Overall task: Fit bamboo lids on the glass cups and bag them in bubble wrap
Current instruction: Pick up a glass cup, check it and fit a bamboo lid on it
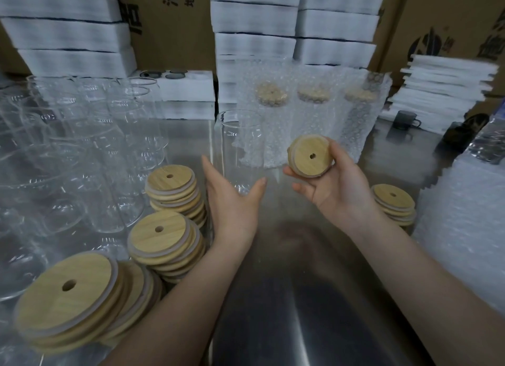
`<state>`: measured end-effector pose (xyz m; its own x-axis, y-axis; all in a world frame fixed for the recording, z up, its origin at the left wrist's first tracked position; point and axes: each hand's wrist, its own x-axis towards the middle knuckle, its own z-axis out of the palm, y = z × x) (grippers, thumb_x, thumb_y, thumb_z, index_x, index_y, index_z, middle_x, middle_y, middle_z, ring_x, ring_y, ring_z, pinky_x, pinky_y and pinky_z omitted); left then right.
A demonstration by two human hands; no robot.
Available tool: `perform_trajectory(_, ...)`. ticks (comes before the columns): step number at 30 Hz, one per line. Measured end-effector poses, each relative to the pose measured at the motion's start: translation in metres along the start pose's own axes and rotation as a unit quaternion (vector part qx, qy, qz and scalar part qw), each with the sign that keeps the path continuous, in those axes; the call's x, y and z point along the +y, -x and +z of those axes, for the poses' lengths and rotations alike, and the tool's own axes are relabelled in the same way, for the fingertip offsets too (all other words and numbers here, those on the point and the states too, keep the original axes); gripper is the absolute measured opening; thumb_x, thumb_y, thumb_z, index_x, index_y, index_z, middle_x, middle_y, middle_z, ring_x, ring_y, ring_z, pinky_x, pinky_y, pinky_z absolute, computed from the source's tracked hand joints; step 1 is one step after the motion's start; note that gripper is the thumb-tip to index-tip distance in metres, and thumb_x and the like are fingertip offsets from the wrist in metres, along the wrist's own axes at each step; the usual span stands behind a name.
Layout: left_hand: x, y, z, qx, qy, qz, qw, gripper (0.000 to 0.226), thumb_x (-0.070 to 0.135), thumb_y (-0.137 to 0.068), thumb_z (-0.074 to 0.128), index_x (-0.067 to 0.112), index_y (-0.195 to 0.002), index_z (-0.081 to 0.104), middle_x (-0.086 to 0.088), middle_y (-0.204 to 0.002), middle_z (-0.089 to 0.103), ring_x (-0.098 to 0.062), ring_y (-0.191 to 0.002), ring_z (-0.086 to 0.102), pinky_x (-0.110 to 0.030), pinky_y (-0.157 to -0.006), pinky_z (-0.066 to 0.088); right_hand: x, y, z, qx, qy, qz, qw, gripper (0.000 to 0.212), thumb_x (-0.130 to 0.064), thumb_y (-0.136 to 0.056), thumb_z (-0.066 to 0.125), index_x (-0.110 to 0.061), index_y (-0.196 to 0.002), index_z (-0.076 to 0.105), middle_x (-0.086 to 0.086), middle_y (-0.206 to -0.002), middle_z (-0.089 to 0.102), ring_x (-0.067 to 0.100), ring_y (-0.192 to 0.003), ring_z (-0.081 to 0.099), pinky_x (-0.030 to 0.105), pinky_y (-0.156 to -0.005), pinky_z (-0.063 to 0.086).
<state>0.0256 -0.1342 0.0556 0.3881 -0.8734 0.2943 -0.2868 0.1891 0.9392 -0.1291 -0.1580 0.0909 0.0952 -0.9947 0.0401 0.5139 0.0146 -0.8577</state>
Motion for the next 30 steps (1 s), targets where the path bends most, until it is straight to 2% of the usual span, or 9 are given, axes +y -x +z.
perform_trajectory(2,-0.003,-0.003,0.0,0.006,-0.009,0.005,1.0,0.099,0.021,-0.078,0.081,0.006,-0.152,0.016,-0.012,-0.154,0.034,-0.024,-0.143,0.032,-0.039,-0.117,0.028,-0.001,0.0,0.001,0.001,-0.039,0.006,0.999,0.047,-0.037,-0.103,0.043,-0.009,-0.14,0.045,0.02,-0.128,0.063,0.037,-0.094,0.071,0.035,-0.063,0.059)
perform_trajectory(4,-0.004,-0.003,0.001,0.02,-0.009,0.011,1.0,0.091,0.02,-0.075,0.083,0.007,-0.147,0.028,-0.009,-0.146,0.044,-0.022,-0.136,0.04,-0.036,-0.114,0.032,-0.002,0.001,0.003,-0.003,-0.081,0.015,0.997,0.041,-0.033,-0.101,0.046,-0.006,-0.131,0.053,0.023,-0.129,0.061,0.037,-0.098,0.069,0.039,-0.073,0.06)
perform_trajectory(7,-0.004,-0.002,0.001,0.034,-0.004,0.018,0.999,0.09,0.019,-0.073,0.084,0.011,-0.145,0.032,-0.004,-0.144,0.044,-0.016,-0.134,0.041,-0.025,-0.11,0.031,-0.004,0.002,0.008,-0.005,-0.132,0.007,0.991,0.026,-0.024,-0.099,0.049,-0.007,-0.113,0.062,0.021,-0.117,0.065,0.031,-0.099,0.069,0.041,-0.083,0.058)
perform_trajectory(11,-0.003,0.001,0.001,0.044,-0.03,0.056,0.997,0.092,0.017,-0.07,0.086,0.015,-0.145,0.034,-0.002,-0.143,0.045,-0.016,-0.133,0.041,-0.027,-0.111,0.031,-0.004,0.004,0.013,-0.004,-0.131,-0.03,0.991,0.025,-0.019,-0.099,0.043,-0.01,-0.112,0.064,0.014,-0.105,0.07,0.025,-0.104,0.066,0.038,-0.087,0.055)
perform_trajectory(16,-0.001,0.004,0.0,0.051,-0.074,0.1,0.991,0.091,0.01,-0.068,0.085,0.014,-0.145,0.037,-0.005,-0.142,0.045,-0.02,-0.133,0.039,-0.027,-0.112,0.028,-0.005,0.008,0.017,-0.008,-0.057,-0.099,0.993,0.032,-0.016,-0.101,0.038,-0.017,-0.124,0.06,0.008,-0.13,0.056,0.023,-0.134,0.049,0.038,-0.109,0.042)
perform_trajectory(19,0.0,0.006,-0.001,0.053,-0.103,0.122,0.986,0.088,0.007,-0.069,0.084,0.015,-0.144,0.038,-0.004,-0.144,0.044,-0.02,-0.136,0.035,-0.025,-0.113,0.023,-0.007,0.012,0.019,-0.011,0.017,-0.145,0.989,0.034,-0.015,-0.101,0.04,-0.022,-0.129,0.057,0.006,-0.136,0.051,0.024,-0.131,0.049,0.038,-0.113,0.039)
perform_trajectory(24,0.003,0.008,0.0,0.05,-0.152,0.15,0.976,0.086,0.005,-0.068,0.082,0.015,-0.143,0.041,-0.007,-0.146,0.043,-0.025,-0.139,0.033,-0.036,-0.116,0.023,-0.003,0.016,0.021,-0.015,0.184,-0.222,0.958,0.042,-0.023,-0.087,0.047,-0.036,-0.126,0.056,-0.008,-0.141,0.05,0.013,-0.135,0.045,0.041,-0.115,0.038)
perform_trajectory(28,0.005,0.008,0.0,0.043,-0.171,0.165,0.97,0.085,0.001,-0.066,0.081,0.013,-0.141,0.043,-0.009,-0.147,0.042,-0.029,-0.14,0.033,-0.04,-0.116,0.021,0.003,0.013,0.017,-0.029,0.269,-0.255,0.929,0.044,-0.022,-0.089,0.05,-0.036,-0.13,0.055,-0.001,-0.142,0.049,0.016,-0.136,0.044,0.048,-0.117,0.032)
perform_trajectory(30,0.005,0.008,0.0,0.041,-0.172,0.164,0.971,0.086,0.001,-0.066,0.081,0.014,-0.141,0.043,-0.009,-0.148,0.042,-0.029,-0.141,0.032,-0.038,-0.117,0.02,0.004,0.013,0.016,-0.029,0.301,-0.267,0.915,0.044,-0.019,-0.09,0.05,-0.032,-0.132,0.054,0.001,-0.139,0.05,0.012,-0.133,0.045,0.042,-0.117,0.033)
